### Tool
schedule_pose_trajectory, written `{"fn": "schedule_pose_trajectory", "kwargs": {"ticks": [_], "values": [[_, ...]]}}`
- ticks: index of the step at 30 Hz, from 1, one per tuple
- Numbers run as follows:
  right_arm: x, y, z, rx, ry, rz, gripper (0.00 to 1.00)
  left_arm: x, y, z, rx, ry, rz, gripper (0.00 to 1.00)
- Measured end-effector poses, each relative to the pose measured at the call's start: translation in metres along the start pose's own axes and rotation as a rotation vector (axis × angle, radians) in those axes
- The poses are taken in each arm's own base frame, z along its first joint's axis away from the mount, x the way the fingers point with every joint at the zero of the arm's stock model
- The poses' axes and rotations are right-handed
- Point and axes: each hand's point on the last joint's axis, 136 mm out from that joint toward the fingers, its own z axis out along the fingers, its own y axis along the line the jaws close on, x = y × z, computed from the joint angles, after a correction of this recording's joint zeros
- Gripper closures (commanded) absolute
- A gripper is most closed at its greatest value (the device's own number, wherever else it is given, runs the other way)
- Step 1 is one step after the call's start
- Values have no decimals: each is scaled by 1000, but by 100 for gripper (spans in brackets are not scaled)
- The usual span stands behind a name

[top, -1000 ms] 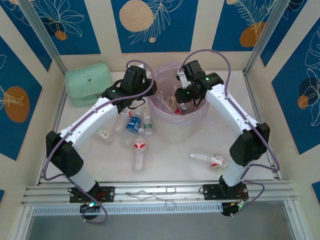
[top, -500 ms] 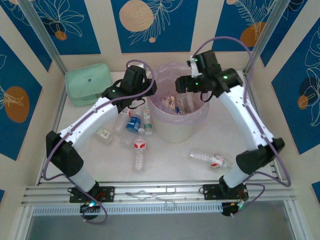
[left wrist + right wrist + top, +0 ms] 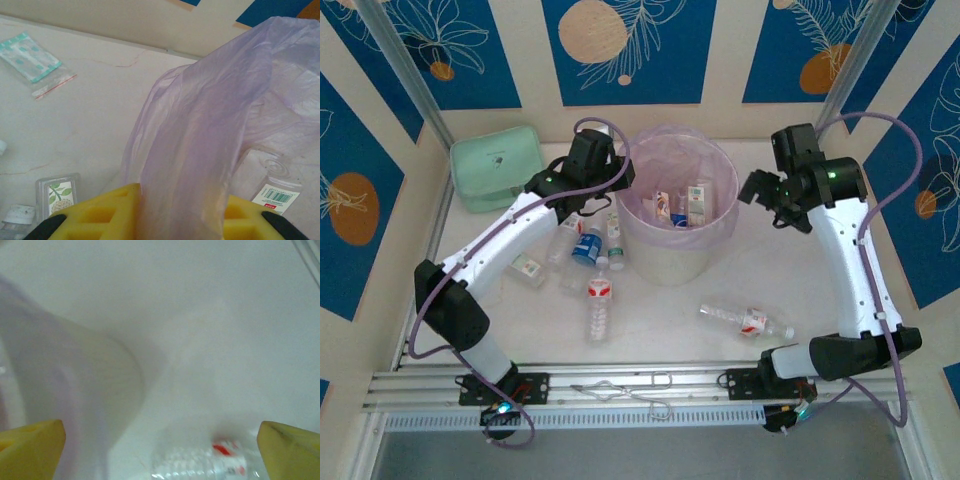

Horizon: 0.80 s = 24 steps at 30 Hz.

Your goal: Put the plastic bottles in the bin

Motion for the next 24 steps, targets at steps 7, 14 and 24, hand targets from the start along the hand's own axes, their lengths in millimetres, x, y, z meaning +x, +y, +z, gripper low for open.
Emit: {"fn": "schedule_pose_trajectory", "kwargs": {"ticks": [7,14,24], "values": [[61,-55,49,210,246,293,1,-2,-1,2,-1,3,0,71],[154,-70,83,304,471,522,2,-2,-1,1,-1,8,3,71],[223,-85,119,330,546,779,1,-1,-3,0,6,19,26,71]]}}
